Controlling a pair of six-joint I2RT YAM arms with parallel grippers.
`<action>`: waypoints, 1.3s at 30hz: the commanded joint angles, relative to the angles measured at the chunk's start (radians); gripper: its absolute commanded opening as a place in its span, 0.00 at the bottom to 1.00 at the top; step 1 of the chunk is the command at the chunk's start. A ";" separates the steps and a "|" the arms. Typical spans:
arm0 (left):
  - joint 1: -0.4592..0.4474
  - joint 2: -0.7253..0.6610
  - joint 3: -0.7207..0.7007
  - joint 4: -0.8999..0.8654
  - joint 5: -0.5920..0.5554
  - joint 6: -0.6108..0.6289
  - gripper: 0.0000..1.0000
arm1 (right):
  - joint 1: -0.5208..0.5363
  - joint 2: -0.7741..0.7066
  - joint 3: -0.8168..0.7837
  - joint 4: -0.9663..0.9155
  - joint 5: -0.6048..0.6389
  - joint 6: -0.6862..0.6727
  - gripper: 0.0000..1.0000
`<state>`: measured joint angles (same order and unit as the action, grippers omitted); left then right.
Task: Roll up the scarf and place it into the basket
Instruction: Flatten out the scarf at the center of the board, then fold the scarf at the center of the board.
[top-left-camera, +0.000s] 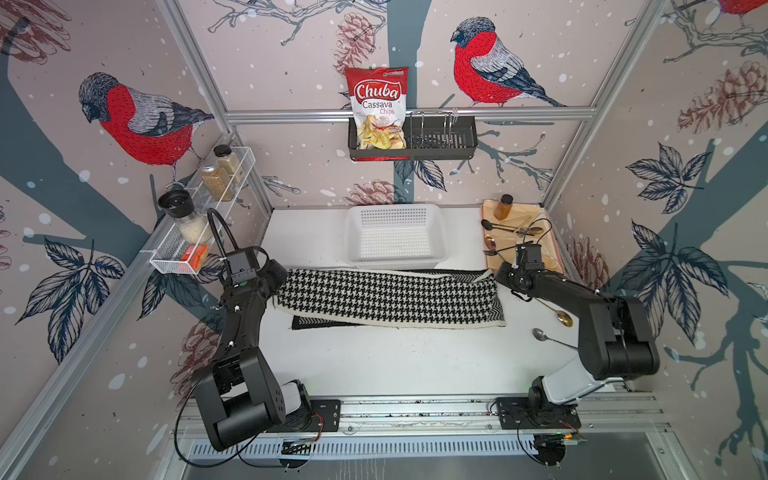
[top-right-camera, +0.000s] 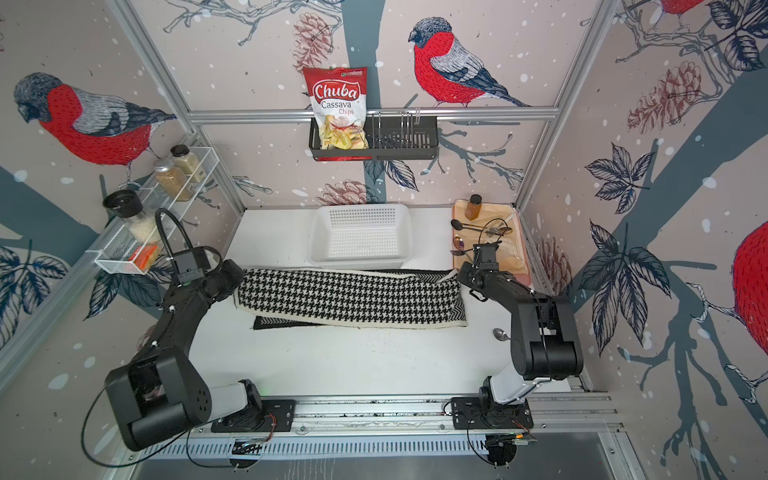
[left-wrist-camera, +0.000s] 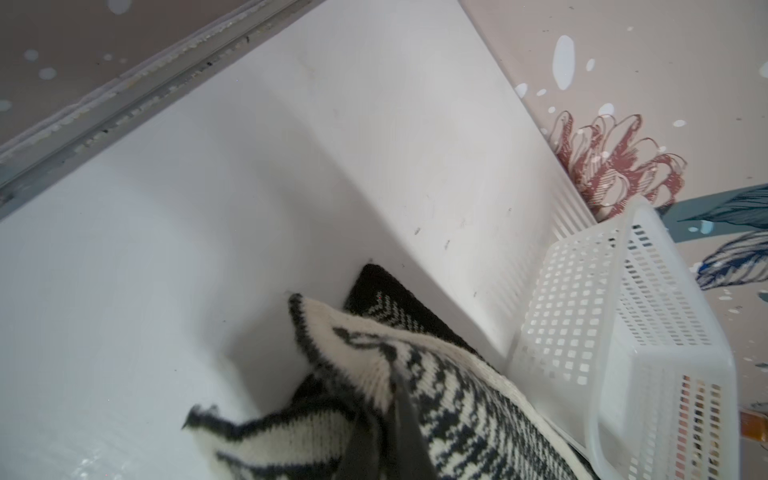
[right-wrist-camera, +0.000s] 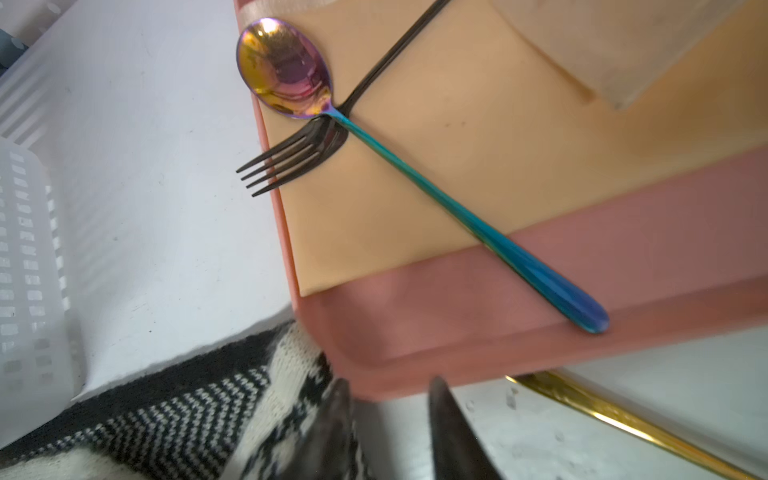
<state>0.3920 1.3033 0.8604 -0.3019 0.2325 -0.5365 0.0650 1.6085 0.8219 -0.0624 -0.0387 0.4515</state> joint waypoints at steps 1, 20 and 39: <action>0.002 0.035 -0.010 -0.016 -0.071 -0.054 0.16 | 0.006 -0.024 -0.009 0.020 -0.028 0.020 0.76; -0.274 -0.028 -0.068 0.077 0.064 -0.103 0.99 | 0.166 -0.245 -0.290 -0.041 0.046 0.142 0.80; -0.283 -0.061 0.075 0.010 0.112 -0.020 0.99 | 0.538 -0.425 0.078 -1.003 0.956 0.683 0.00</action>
<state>0.1108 1.2545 0.9184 -0.2752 0.3195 -0.5892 0.5953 1.1252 0.8387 -0.7193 0.6384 1.0019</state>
